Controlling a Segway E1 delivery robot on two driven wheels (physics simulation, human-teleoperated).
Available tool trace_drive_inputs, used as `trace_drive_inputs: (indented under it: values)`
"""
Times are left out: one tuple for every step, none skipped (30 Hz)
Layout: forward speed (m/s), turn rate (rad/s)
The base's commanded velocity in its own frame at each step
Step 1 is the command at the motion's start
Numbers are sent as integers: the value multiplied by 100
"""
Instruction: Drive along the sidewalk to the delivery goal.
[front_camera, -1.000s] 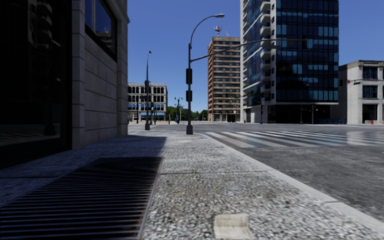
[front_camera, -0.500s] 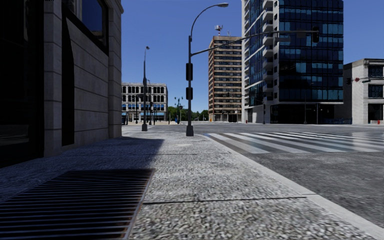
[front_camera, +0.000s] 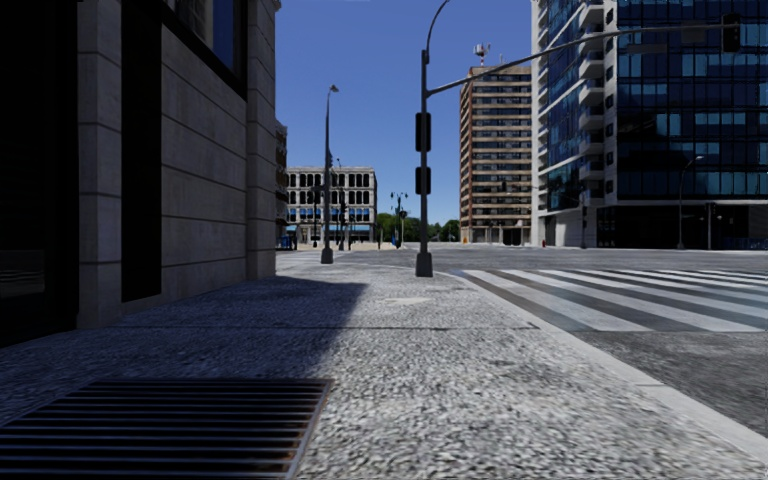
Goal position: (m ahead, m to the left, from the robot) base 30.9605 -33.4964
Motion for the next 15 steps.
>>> trace_drive_inputs:
  values:
    - [200,0]
    - [200,0]
    - [200,0]
    - [200,0]
    - [200,0]
    - [200,0]
    - [200,0]
    - [200,0]
    - [200,0]
    - [200,0]
    - [200,0]
    - [200,0]
    - [200,0]
    - [200,0]
    - [200,0]
